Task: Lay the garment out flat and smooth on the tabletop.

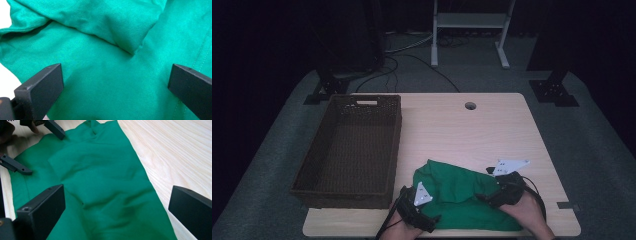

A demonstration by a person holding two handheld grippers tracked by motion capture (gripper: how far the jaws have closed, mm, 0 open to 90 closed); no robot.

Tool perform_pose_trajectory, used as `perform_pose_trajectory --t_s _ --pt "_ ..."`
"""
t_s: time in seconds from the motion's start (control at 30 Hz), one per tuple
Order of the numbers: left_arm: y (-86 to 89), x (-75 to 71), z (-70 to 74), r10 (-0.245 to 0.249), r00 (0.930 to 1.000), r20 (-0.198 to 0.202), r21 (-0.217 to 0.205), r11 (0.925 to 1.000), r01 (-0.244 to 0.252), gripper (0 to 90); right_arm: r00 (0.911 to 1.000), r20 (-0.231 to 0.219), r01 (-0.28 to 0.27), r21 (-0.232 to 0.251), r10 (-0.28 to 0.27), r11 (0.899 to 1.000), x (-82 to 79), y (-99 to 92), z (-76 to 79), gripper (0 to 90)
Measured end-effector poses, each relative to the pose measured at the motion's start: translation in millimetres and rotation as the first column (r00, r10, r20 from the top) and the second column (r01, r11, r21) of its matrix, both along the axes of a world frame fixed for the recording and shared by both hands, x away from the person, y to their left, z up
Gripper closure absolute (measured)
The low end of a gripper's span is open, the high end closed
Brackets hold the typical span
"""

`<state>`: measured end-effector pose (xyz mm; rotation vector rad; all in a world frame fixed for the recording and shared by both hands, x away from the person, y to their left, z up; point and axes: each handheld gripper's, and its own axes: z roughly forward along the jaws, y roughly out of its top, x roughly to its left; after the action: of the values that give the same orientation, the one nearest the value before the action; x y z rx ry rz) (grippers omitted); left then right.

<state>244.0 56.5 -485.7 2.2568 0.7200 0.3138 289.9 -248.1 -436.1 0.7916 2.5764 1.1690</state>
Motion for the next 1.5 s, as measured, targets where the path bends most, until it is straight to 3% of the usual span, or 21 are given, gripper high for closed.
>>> perform_pose_trajectory --t_s 1.5 --pt "0.2 0.3 0.1 -0.003 1.0000 0.000 0.001 1.0000 0.003 0.0 0.9967 0.007 -0.080 0.015 0.080 0.997 5.7 36.8 5.4 0.0"
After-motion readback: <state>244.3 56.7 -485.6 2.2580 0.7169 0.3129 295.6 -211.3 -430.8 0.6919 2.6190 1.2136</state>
